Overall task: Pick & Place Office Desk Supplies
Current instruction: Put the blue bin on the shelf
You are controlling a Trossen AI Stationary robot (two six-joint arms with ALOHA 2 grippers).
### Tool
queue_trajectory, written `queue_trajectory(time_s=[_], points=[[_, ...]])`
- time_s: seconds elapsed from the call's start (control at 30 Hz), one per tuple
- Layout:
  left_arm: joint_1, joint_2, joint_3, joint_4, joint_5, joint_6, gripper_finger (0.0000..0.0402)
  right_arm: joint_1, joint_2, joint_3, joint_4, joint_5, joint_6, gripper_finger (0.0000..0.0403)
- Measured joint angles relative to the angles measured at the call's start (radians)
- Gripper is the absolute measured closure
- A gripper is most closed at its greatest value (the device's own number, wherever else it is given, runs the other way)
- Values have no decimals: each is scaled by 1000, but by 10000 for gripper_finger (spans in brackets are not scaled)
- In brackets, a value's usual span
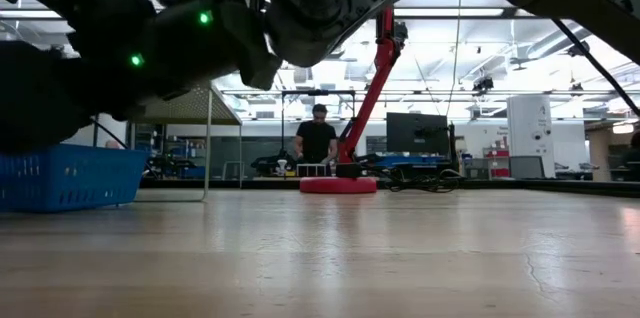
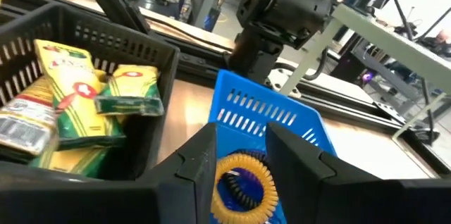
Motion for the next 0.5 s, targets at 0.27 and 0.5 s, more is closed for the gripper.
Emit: queue_trajectory(time_s=[0.27, 0.5], points=[[0, 0, 0, 0, 0, 0, 229, 34, -33, -7, -30, 40, 10, 288], [0, 0, 0, 0, 0, 0, 229, 28, -112, -31, -181, -71, 26, 282]])
